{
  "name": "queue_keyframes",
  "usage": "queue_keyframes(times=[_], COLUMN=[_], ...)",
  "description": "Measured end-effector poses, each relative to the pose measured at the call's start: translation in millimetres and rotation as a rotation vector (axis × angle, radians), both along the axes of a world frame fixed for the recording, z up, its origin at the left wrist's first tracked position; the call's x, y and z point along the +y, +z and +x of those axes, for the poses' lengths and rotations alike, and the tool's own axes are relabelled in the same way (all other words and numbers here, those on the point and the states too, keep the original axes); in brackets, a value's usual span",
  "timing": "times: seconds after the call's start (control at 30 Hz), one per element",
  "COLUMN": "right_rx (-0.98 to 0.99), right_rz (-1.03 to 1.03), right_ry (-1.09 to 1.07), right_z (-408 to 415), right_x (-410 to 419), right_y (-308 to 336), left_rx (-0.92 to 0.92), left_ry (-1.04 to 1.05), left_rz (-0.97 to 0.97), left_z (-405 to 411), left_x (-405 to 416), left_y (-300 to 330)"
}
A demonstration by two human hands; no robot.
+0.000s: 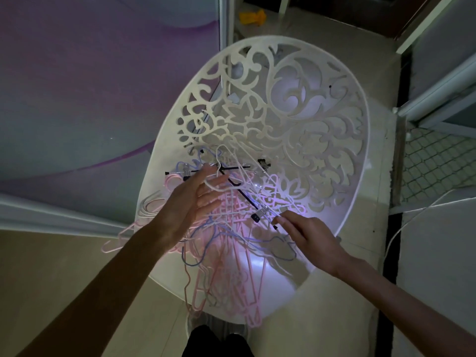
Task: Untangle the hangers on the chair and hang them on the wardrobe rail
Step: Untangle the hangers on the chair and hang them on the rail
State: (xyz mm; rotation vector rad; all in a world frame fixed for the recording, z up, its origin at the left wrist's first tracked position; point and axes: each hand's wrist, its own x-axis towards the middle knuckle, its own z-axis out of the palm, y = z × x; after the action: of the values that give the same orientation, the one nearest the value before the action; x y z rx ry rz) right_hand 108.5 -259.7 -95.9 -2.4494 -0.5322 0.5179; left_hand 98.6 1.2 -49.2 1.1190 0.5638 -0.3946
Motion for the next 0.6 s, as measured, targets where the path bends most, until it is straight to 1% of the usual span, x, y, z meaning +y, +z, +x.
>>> queue_keyframes(times=[0.1, 0.17, 0.2, 0.27, 0.33, 0.4, 0.47, 0.5, 0.53, 0.6], right_rx=[-0.058, -0.064, -0.067, -0.047, 0.05, 0.179, 0.233, 0.213, 0.165, 0.073], right_rz=[0.017, 0.091, 0.127, 0.181, 0.23, 0.225, 0.257, 0.263, 0.217, 0.01], right_ry=[0.007, 0.008, 0.019, 0.034, 0.036, 0.036, -0.044, -0.109, -0.172, -0.242], right_z=[-8.9, -18.3, -24.3, -39.3, -52.3, -56.5, -49.4, -41.5, -31.7, -7.3], right_x=[9.6, 21.9, 29.4, 45.1, 58.7, 65.9, 66.0, 63.1, 58.6, 49.1], right_y=[14.9, 25.8, 29.5, 32.3, 32.1, 27.4, 18.6, 12.4, 4.0, -18.1], left_rx=[-0.11, -0.189, -0.207, -0.299, -0.367, -0.314, -0.242, -0.209, -0.169, -0.113], left_ry=[-0.045, -0.122, -0.162, -0.203, -0.201, -0.223, -0.254, -0.292, -0.32, -0.35], left_rz=[0.044, 0.136, 0.205, 0.373, 0.564, 0.723, 0.844, 0.891, 0.916, 0.949], left_z=[1.8, 2.2, 0.9, -3.6, -8.2, -11.9, -13.5, -13.2, -13.6, -13.9], left_x=[-9.4, -15.7, -18.0, -19.5, -14.8, -3.2, 9.9, 16.1, 21.0, 25.0], left_y=[17.3, 30.0, 34.0, 38.4, 38.9, 38.1, 35.2, 31.6, 27.2, 15.7])
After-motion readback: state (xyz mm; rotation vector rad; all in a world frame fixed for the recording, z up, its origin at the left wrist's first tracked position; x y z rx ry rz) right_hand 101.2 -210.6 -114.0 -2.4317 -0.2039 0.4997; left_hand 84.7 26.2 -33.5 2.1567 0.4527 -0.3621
